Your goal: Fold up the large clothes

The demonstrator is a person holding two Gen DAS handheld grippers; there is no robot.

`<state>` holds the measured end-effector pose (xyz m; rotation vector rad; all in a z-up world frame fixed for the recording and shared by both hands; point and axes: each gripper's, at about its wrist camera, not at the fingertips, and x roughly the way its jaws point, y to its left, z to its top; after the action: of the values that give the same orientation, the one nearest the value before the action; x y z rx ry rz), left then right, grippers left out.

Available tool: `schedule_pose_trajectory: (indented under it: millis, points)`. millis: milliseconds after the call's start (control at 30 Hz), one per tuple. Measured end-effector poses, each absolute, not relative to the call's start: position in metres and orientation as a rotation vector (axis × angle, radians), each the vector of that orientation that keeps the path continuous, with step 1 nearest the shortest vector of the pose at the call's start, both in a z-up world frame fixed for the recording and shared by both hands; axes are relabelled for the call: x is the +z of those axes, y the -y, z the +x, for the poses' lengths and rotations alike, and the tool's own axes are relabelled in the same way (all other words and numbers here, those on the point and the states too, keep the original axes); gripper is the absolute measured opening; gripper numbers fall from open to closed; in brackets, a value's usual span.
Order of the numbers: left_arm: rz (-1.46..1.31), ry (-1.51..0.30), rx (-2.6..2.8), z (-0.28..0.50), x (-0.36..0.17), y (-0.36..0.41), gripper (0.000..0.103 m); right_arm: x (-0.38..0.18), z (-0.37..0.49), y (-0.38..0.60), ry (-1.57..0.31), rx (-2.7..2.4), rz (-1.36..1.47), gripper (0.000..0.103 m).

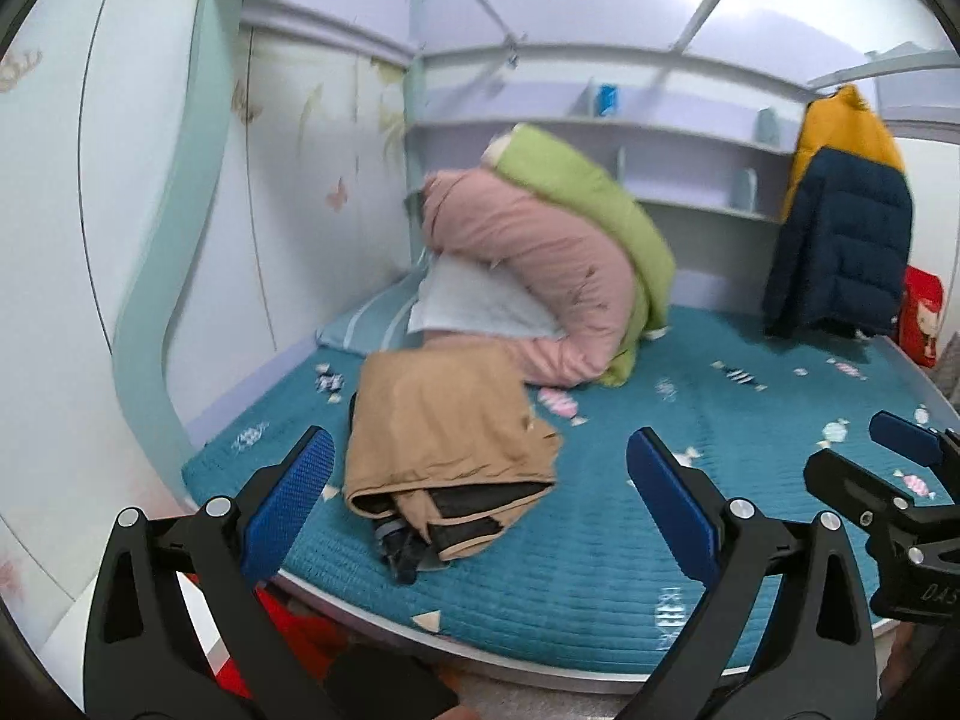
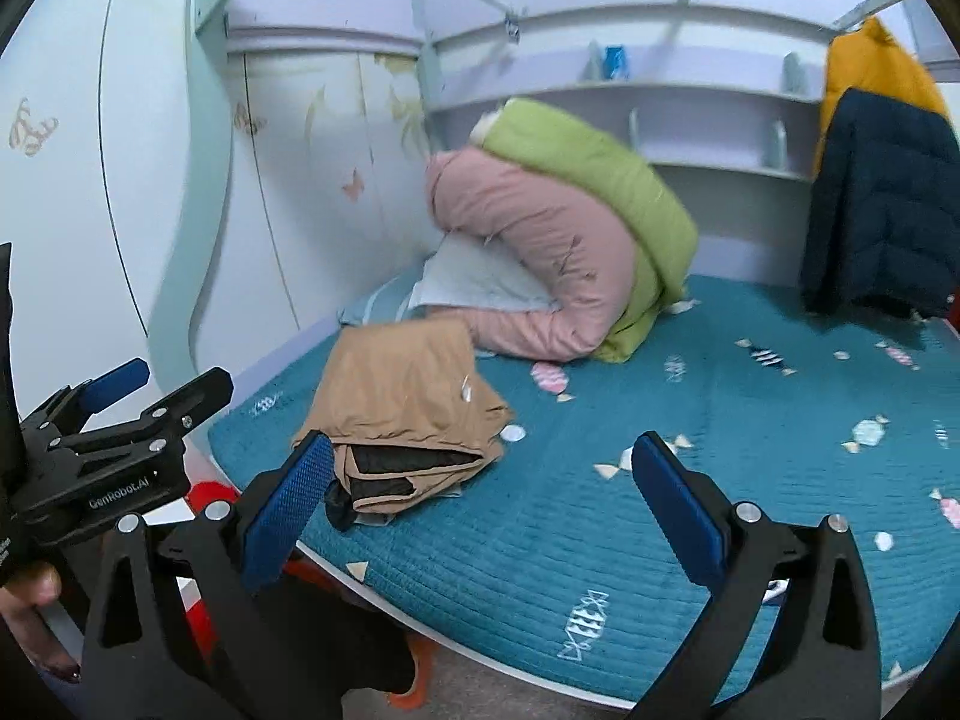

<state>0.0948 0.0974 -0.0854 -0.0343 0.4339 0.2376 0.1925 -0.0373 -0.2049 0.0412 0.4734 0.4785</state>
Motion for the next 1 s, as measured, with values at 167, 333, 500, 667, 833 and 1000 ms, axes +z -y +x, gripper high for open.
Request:
schedule_pose_trajectory:
  millis: [167,333,500,667,833,1000]
  points:
    - [-0.01,-0.38,0.255,0.064,-0.059,-0.07,0.098,-0.183,0.153,0.058,-0.408,0.45,0.053,0.096]
    - [-0.001,-0.321,0.216,0.039,-0.035,-0.052,0.098,-0.16,0.119,0.072,-0.316,0.415,0.039,0.096]
    - [0.002,-0.258,0.195,0.019,-0.016,-0.033,0.098,-0.144,0.093,0.081,-0.25,0.387,0.026,0.096]
    - [0.016,-0.22,0.16,0.007,-0.003,-0.016,0.098,-0.134,0.075,0.093,-0.195,0.372,0.031,0.096]
    - [0.035,-0.197,0.146,-0.001,0.003,-0.008,0.098,-0.129,0.068,0.103,-0.165,0.337,0.031,0.096]
    - [0.044,-0.183,0.149,-0.006,0.007,-0.001,0.098,-0.127,0.066,0.109,-0.154,0.325,0.036,0.096]
